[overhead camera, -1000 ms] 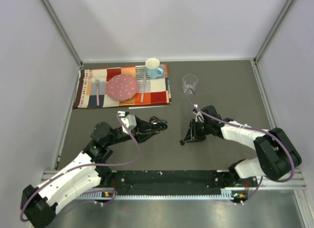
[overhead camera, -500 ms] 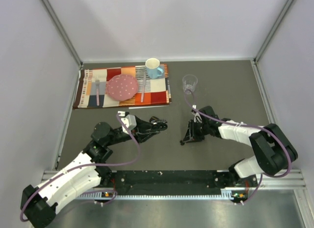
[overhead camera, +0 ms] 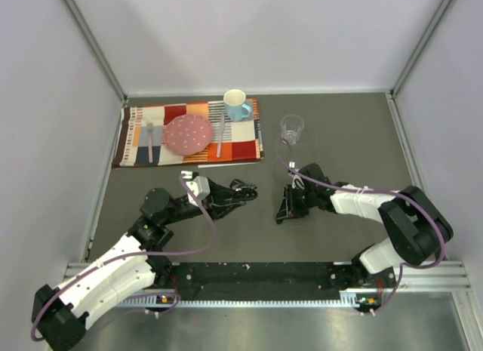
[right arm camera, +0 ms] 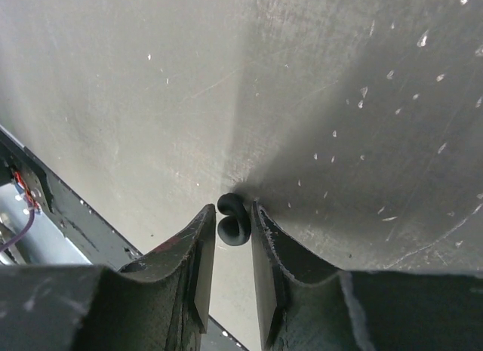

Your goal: Insert the wireless bluetooth earbuds into the charging case

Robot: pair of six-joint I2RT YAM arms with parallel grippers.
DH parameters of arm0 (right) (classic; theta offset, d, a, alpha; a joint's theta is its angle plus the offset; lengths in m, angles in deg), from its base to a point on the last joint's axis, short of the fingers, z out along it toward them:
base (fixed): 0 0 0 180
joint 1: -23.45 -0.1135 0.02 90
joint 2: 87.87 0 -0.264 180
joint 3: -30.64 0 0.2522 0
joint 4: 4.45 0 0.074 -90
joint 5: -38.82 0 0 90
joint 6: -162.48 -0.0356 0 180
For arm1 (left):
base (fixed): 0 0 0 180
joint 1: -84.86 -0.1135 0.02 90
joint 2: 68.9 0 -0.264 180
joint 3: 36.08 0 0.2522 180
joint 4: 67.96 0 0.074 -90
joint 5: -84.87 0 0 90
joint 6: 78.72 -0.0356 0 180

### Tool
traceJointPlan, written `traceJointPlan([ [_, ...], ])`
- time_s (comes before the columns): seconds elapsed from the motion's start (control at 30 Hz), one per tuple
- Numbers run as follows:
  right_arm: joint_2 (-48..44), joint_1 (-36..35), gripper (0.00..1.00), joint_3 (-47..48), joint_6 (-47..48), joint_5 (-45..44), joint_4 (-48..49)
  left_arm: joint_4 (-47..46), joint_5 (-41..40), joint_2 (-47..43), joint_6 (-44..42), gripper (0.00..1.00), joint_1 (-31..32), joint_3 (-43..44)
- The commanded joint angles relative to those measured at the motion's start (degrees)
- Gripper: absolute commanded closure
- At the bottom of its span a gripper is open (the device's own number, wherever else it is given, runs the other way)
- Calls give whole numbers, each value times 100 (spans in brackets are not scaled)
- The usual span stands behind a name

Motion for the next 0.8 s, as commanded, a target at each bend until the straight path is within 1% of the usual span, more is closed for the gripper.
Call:
traceJointPlan([
  [0.0, 162, -133, 75, 89, 73, -441, -127, -141, -105, -54, -18, 100, 13, -62],
  [0.17, 127, -142, 80, 124, 47, -441, -136, -124, -114, -36, -27, 100, 13, -62],
  [0.2, 83, -150, 80, 124, 38, -415, -145, -124, -114, -45, -27, 100, 13, -62],
  [0.27, 39, -151, 76, 133, 30, -414, -153, -124, -114, -28, -27, 100, 13, -53],
  [0.43, -172, -150, 76, 133, -32, -397, -197, -106, -114, -28, -18, 100, 13, -53],
  [0.57, -154, -151, 82, 168, -58, -292, -224, -106, -123, -19, -18, 100, 13, -44],
  [0.67, -172, -151, 83, 186, -76, -256, -241, -97, -131, -10, -18, 100, 13, -53],
  [0.77, -233, -151, 89, 195, -102, -256, -259, -97, -140, -19, -9, 100, 13, -53],
])
